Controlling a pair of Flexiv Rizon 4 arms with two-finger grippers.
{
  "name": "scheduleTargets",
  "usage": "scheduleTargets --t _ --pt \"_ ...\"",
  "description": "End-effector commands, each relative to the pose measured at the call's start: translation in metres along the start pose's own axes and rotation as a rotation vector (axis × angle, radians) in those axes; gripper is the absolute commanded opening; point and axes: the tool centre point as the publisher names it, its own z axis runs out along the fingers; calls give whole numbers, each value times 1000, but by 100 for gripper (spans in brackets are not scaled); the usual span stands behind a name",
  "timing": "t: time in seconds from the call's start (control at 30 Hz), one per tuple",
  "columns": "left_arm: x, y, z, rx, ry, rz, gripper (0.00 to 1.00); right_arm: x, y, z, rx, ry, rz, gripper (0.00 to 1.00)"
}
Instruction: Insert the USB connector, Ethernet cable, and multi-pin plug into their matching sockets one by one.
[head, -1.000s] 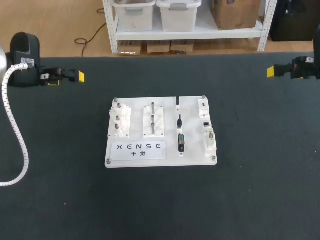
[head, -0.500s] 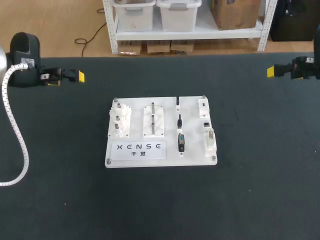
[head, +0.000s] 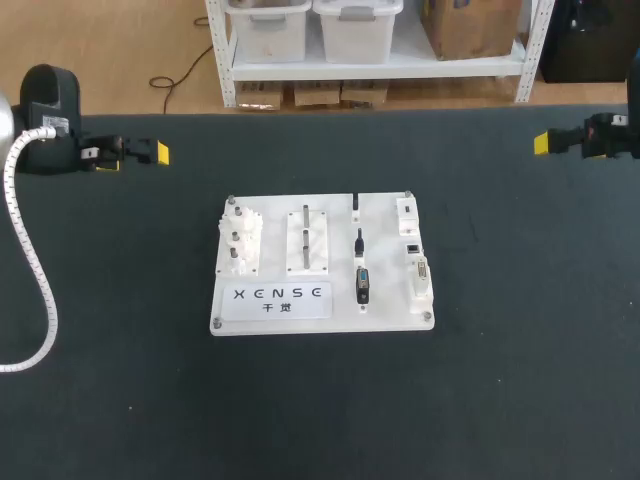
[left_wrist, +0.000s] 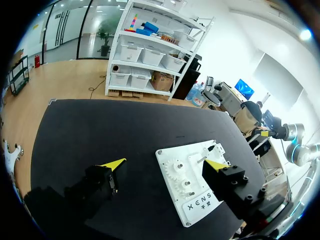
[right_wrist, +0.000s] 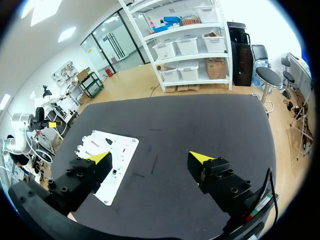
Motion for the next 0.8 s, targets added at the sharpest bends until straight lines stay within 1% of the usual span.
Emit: scheduleTargets --t 0.03,0.17,0.2,0.27,0.3,0.37,0.43,0.5,0.53,0.6,0.73,0.8 --pt "0 0 0 0 0 0 100 0 0 1 0 0 0 100" --pt "0 0 0 0 0 0 100 0 0 1 0 0 0 100" --pt "0 0 0 0 0 0 100 -10 7 10 25 2 -31 100" --pt "0 0 0 0 0 0 100 -28 21 31 76 41 -47 100" --pt "0 0 0 0 0 0 100 -35 27 40 108 43 -38 100" --pt "0 0 0 0 0 0 100 -46 39 59 189 86 -31 100" --pt "0 0 0 0 0 0 100 -55 55 75 218 112 -31 100" --pt "0 0 0 0 0 0 100 -62 71 94 274 153 -34 100" --pt "0 0 0 0 0 0 100 -63 78 102 293 175 -34 100" --pt "0 0 0 0 0 0 100 -64 92 118 359 221 -13 100" --pt "0 0 0 0 0 0 100 -60 117 143 415 290 -14 100" --pt "0 0 0 0 0 0 100 -56 123 155 437 308 -9 100"
